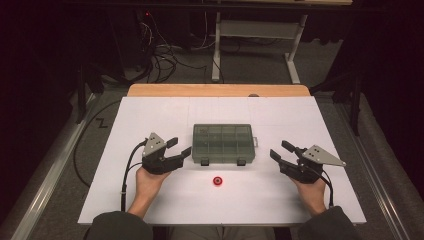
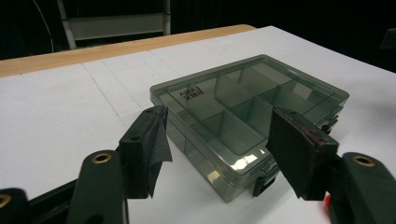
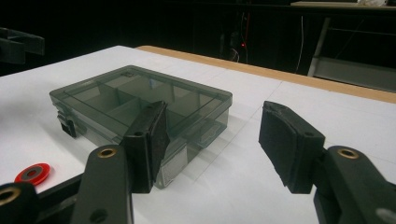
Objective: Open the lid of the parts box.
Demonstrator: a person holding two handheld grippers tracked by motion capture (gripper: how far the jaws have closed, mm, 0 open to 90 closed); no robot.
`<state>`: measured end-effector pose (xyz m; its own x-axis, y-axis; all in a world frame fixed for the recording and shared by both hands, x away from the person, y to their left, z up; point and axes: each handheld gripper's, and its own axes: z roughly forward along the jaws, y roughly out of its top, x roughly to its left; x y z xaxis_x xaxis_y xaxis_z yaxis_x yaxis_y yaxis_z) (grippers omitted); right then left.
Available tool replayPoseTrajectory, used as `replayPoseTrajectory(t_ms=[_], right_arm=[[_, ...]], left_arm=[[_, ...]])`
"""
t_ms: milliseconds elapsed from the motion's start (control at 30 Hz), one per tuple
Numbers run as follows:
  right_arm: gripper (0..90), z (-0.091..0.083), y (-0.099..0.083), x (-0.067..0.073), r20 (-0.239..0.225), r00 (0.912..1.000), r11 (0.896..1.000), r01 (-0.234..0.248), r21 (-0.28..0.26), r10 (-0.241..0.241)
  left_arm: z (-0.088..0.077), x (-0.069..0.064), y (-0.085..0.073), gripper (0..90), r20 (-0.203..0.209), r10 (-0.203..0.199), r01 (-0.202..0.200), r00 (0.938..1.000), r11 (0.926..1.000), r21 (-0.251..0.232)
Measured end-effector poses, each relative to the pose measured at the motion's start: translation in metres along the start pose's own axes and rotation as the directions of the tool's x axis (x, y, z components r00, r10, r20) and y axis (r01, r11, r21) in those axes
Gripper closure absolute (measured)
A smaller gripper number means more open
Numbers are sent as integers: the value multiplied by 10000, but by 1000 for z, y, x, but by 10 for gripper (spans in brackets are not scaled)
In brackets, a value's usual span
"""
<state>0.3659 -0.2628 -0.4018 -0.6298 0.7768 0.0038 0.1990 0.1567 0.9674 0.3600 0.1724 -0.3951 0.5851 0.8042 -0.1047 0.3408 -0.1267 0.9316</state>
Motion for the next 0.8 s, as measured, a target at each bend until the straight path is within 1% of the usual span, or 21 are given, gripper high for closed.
replayPoseTrajectory(t_ms=[333, 567, 800], right_arm=[[435, 6, 1, 0, -68, 9999, 10000, -79, 15, 79], [435, 10, 2, 1, -13, 10000, 10000, -94, 21, 94], [434, 18, 4, 5, -147, 9999, 9999, -35, 135, 37]], left_arm=[[9, -2, 3, 373, 102, 18, -18, 9999, 10000, 27], [14, -3, 4, 373, 199, 47, -48, 9998, 10000, 74], [15, -2, 5, 373, 170, -80, 78, 9998, 9999, 67]])
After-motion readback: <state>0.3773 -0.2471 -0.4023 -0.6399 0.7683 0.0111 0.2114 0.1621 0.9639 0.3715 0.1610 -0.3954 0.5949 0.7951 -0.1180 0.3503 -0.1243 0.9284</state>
